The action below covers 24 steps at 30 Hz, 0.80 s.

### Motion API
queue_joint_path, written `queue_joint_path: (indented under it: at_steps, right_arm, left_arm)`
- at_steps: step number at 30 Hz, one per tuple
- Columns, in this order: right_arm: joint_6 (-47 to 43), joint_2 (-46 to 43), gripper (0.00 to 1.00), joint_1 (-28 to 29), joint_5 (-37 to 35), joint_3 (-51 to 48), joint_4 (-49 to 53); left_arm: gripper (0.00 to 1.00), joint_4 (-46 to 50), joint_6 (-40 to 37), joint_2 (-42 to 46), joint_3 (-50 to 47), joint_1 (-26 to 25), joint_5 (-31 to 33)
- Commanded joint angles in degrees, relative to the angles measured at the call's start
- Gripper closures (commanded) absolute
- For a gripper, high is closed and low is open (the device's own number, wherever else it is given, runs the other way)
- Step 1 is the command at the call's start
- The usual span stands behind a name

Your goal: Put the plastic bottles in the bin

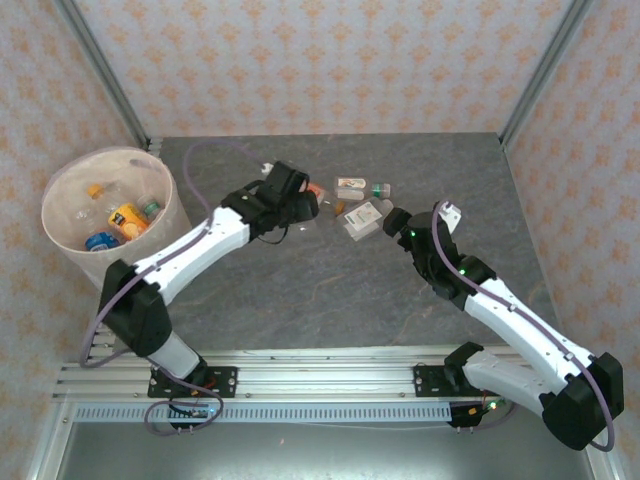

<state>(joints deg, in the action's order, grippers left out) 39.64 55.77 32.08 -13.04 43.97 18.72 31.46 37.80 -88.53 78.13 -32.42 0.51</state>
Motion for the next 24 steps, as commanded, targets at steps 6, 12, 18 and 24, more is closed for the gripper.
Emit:
queue_joint_path:
  at_steps: [6,12,18,24]
  right_arm:
    - [0.09,0.75,0.0,-0.21,-0.23,1.91,-1.86]
    - [0.09,2.97,0.0,-0.26,0.99,3.09,-2.56]
    - [0.27,4.6,0.0,-0.26,2.14,4.28,-2.83]
    - [0.36,4.86,0.0,-0.26,2.15,4.11,-3.24]
  left_arm:
    - [0.51,4.61,-5.7,14.03,0.64,5.51,6.44]
    - [0.51,9.97,-11.47,21.68,5.43,9.84,11.74]
    - [0.51,15.26,-15.23,25.34,10.87,14.5,19.0]
    - [0.53,19.46,-16.78,27.02,14.68,23.79,23.17]
